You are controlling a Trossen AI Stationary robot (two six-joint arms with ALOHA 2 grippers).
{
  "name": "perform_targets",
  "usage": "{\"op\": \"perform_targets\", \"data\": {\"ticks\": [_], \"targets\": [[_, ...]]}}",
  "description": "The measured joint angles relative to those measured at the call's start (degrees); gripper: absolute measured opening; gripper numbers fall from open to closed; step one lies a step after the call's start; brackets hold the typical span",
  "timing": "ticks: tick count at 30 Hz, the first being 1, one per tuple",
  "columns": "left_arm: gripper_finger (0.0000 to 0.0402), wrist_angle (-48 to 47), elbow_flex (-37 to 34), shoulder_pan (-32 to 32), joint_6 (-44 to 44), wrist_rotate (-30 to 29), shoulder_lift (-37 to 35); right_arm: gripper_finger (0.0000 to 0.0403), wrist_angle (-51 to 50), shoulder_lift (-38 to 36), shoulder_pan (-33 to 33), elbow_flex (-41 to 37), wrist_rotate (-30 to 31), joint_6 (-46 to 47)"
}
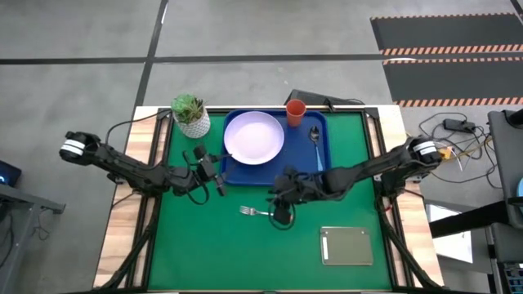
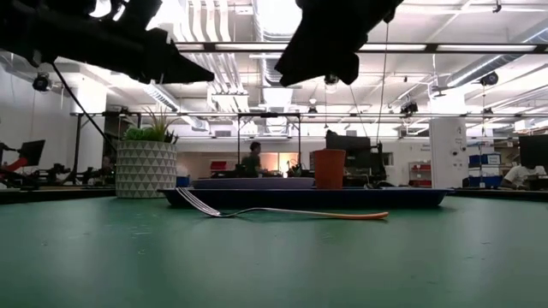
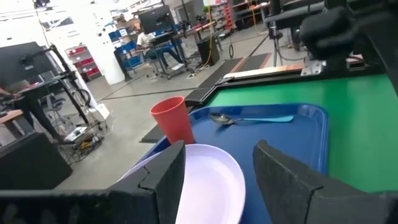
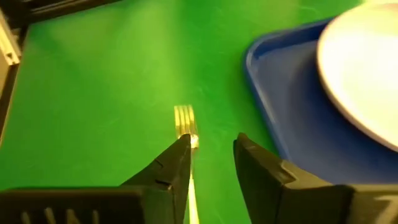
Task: Pick and place plate/cup/fork/spoon on tray
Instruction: Put the orange fork beside the blue spoon
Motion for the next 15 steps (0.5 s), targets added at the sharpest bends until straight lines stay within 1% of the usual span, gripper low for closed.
{"op": "perform_targets", "data": {"ticks": [8, 11, 15], "targets": [[0.0169, -0.13, -0.1, -0.29, 0.57, -0.03, -2.05, 0.0156, 3.0, 2.82, 2.2, 0.02, -0.08, -0.36], [0.0169, 0.0, -0.1, -0.29, 2.18, -0.05, -2.7, 0.0162, 2.8, 3.69, 2.37, 1.35, -0.22, -0.37], [0.0169, 0.17, -0.12, -0.29, 4.85, -0.05, -3.44, 0.016, 2.28, 6.54, 2.63, 5.29, -0.4, -1.57]]}}
